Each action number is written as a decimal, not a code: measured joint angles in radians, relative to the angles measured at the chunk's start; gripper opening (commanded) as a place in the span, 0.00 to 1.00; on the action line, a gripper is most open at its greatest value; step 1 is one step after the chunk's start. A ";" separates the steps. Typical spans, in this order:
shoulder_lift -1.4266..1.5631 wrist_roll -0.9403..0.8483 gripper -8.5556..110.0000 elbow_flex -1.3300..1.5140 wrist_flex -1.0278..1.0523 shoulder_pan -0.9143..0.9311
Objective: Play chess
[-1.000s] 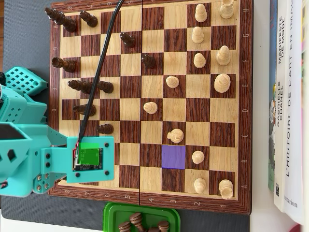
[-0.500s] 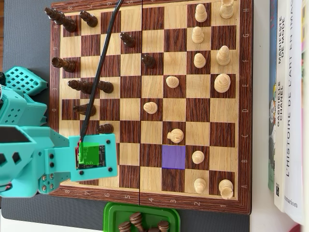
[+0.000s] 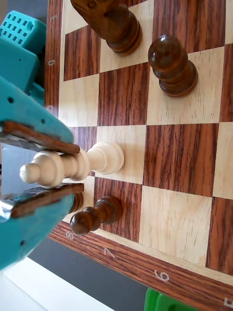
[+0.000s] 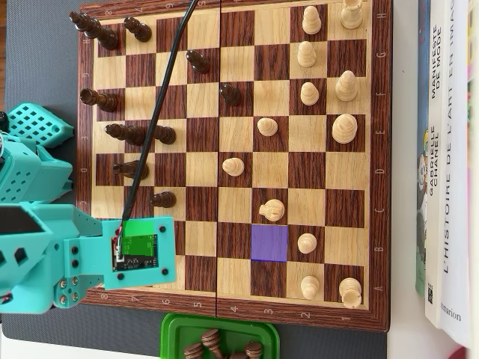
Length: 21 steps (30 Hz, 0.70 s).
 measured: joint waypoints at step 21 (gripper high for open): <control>0.000 0.002 0.15 0.000 -0.029 -0.025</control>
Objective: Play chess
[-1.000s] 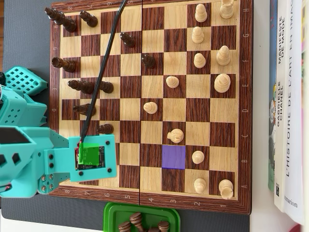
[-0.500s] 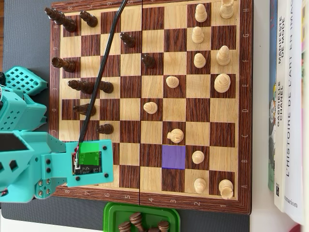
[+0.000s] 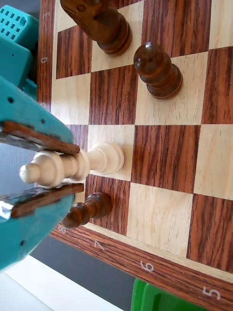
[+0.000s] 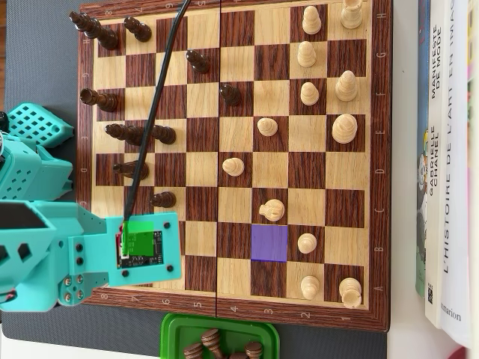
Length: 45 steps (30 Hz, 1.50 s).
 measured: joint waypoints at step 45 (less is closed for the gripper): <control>0.005 0.000 0.19 -0.002 0.000 -0.035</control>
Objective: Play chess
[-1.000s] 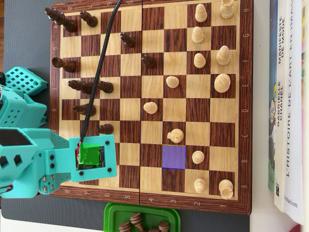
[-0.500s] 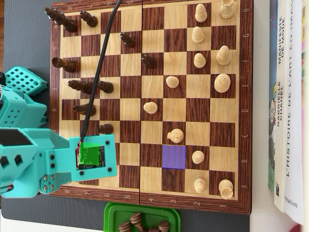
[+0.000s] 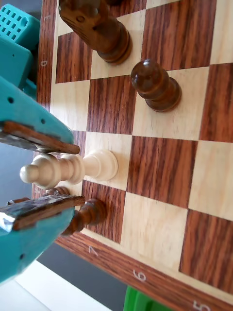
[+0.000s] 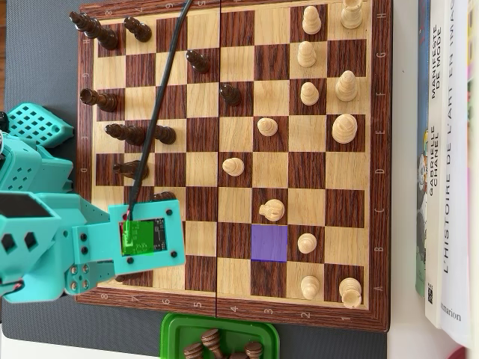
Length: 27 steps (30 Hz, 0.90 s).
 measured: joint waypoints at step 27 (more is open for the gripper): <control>0.026 0.000 0.19 -0.092 0.052 -0.038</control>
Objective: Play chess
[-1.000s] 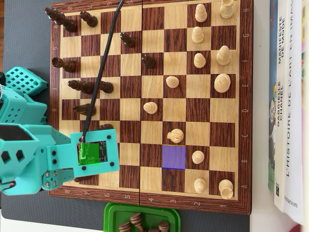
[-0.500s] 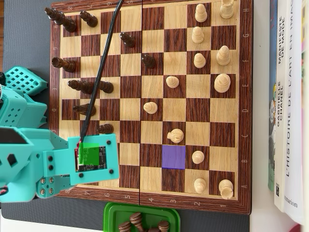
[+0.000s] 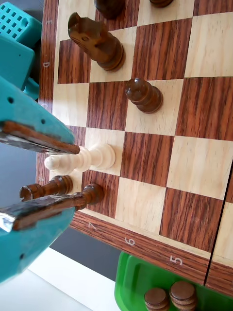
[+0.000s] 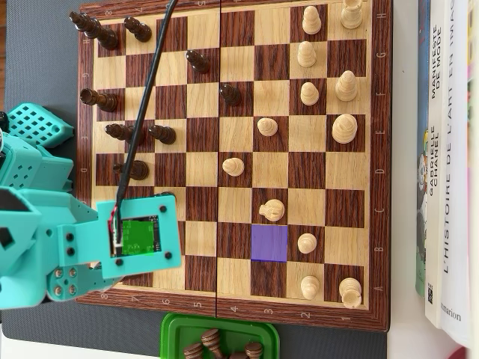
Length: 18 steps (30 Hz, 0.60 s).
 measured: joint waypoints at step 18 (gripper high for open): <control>0.043 0.120 0.19 -0.156 0.000 -0.081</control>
